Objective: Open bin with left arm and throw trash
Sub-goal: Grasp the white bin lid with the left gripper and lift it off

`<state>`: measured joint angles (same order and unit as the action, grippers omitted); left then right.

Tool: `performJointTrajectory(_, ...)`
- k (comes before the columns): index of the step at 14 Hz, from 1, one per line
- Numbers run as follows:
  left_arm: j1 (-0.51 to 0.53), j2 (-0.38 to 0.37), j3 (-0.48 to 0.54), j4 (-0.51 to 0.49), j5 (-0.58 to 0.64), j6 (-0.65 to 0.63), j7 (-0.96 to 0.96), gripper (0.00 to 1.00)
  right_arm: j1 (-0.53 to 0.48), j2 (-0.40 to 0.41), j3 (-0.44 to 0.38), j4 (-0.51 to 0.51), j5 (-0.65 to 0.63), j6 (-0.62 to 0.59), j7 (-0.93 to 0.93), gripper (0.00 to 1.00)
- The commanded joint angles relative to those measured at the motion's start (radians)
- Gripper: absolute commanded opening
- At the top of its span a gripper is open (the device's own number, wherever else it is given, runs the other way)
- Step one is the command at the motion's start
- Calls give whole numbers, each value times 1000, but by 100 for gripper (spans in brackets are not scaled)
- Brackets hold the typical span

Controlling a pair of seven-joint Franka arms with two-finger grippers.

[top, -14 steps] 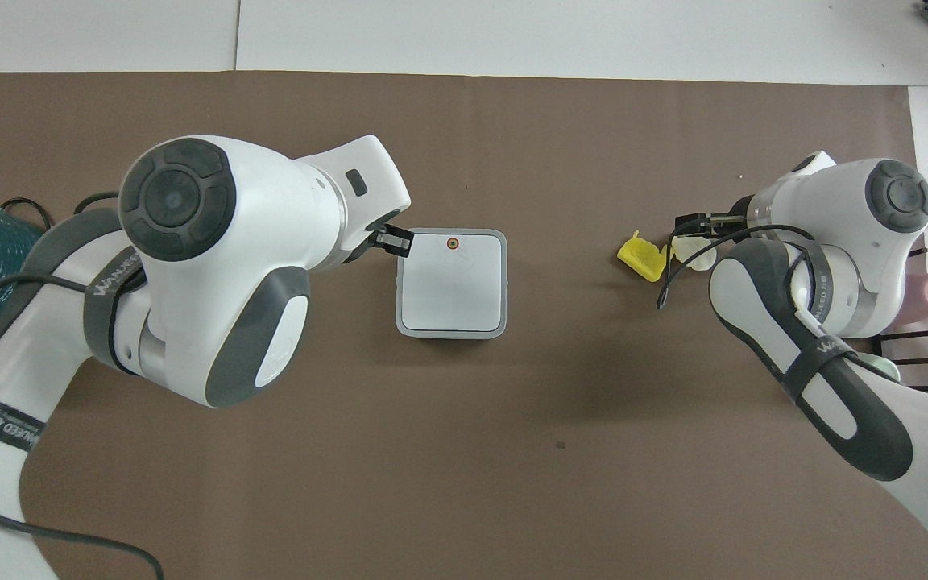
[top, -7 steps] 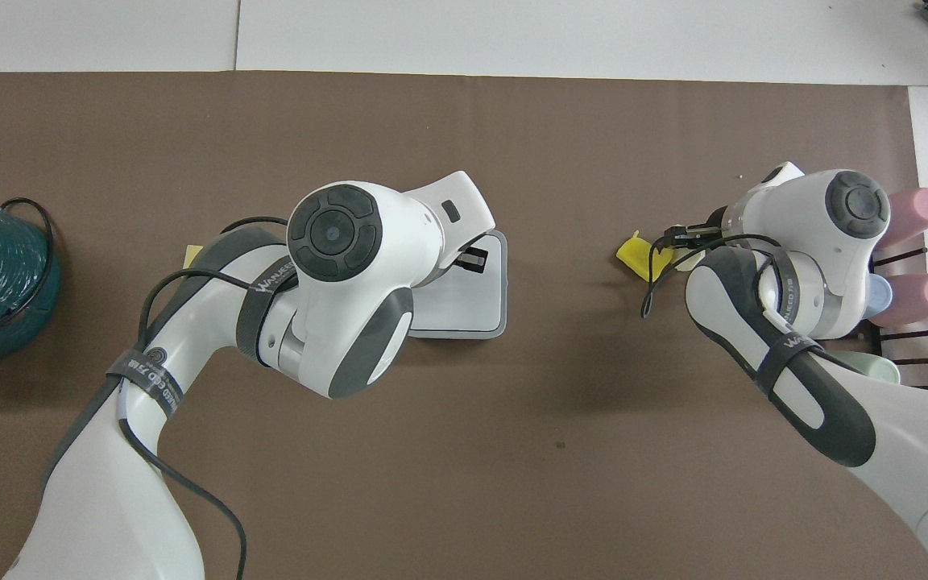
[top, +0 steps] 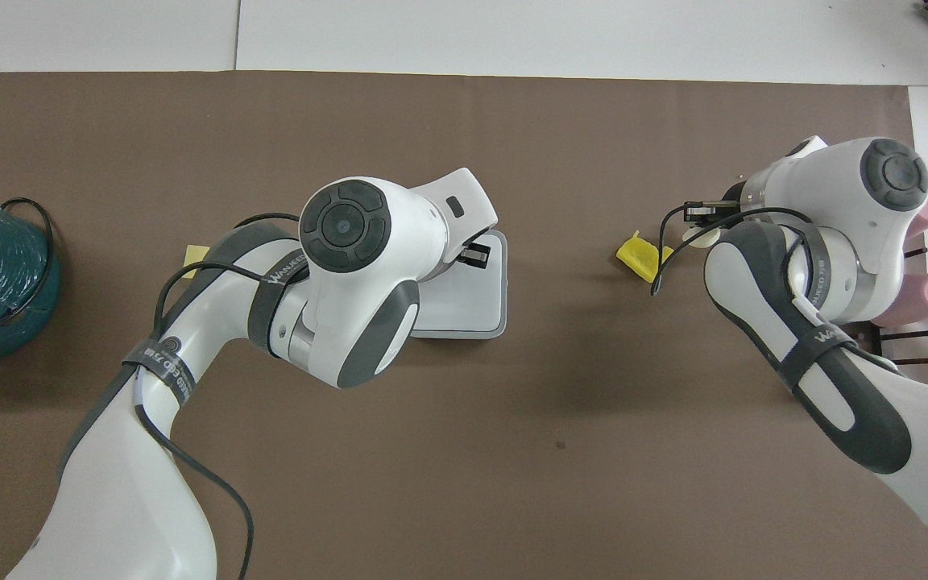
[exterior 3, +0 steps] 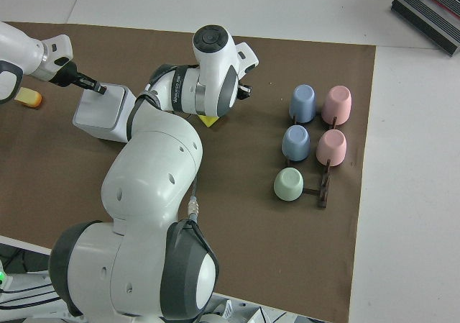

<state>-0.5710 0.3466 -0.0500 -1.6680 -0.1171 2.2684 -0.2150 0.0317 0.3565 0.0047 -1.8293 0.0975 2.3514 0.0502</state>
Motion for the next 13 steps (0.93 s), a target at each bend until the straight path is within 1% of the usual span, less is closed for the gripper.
performJointTrajectory(1, -3, -96, 22, -13, -13, -154, -7, 0, -10, -79, 8, 22, 15, -63, 81, 0)
performJointTrajectory(4, 35, -162, 36, -13, -12, -294, -4, 0, 0, -126, 15, 50, 15, -109, 201, 0)
performJointTrajectory(6, 81, -188, 36, -15, -12, -364, -6, 0, 13, -145, 78, 77, 15, -144, 333, 0)
performJointTrajectory(8, 129, -198, 38, -22, -10, -409, -6, 0, 13, -139, 177, 99, 15, -133, 474, 0)
performJointTrajectory(10, 169, -211, 38, -70, -10, -382, -3, 0, 13, -133, 240, 107, 15, -112, 568, 0)
performJointTrajectory(11, 184, -221, 38, -96, -4, -339, -3, 0, 25, -131, 267, 107, 15, -92, 615, 0)
performJointTrajectory(12, 207, -230, 39, -134, -3, -302, -3, 0, 60, -125, 273, 107, 18, -69, 669, 0)
performJointTrajectory(13, 224, -245, 39, -181, 5, -246, -1, 48, 112, -116, 271, 107, 36, -40, 733, 0)
